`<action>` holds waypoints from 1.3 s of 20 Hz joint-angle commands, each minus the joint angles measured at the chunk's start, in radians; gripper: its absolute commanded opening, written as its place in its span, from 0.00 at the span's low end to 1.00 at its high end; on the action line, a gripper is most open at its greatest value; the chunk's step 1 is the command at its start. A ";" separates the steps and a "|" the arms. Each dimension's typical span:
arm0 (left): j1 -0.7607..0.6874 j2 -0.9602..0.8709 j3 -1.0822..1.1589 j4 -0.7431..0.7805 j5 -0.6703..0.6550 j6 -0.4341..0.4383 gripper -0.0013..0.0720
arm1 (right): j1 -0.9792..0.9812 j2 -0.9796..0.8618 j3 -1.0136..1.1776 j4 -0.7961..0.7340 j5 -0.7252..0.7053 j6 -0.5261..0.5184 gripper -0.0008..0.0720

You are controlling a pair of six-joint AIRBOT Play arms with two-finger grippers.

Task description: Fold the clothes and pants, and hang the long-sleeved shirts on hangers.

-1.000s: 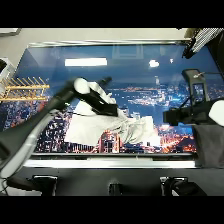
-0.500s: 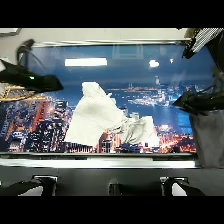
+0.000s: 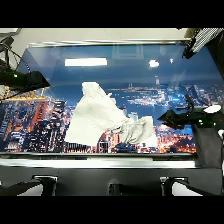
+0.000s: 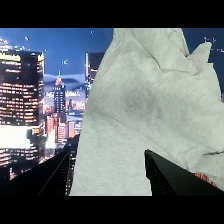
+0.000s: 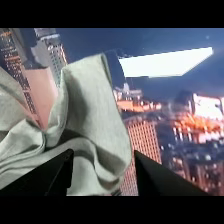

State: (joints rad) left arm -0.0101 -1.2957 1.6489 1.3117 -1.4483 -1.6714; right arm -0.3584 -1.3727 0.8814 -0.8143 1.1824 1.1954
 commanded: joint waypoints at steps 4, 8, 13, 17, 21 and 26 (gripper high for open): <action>0.005 -0.009 0.000 0.002 0.005 -0.030 0.74 | 0.122 -0.124 -0.021 0.069 -0.154 -0.066 0.63; 0.059 -0.008 -0.007 -0.018 -0.010 -0.018 0.74 | 0.180 -0.146 -0.021 0.072 -0.207 -0.063 0.60; 0.220 -0.007 -0.206 -0.248 0.018 0.145 0.73 | 0.182 -0.135 -0.021 0.069 -0.180 -0.100 0.07; 0.256 -0.017 -0.494 -0.370 0.171 0.298 0.73 | 0.182 -0.062 -0.021 0.069 -0.112 -0.062 0.07; 0.256 -0.101 -0.666 -0.502 0.285 0.443 0.73 | 0.182 0.019 -0.021 0.070 -0.025 -0.042 0.07; 0.233 -0.246 -0.671 -0.614 0.327 0.588 0.73 | 0.182 0.085 -0.021 0.074 0.032 0.023 0.07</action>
State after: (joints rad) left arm 0.2317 -1.4723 1.0035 0.7727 -1.1656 -1.1824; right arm -0.1768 -1.3235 0.8593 -0.7433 1.1725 1.1801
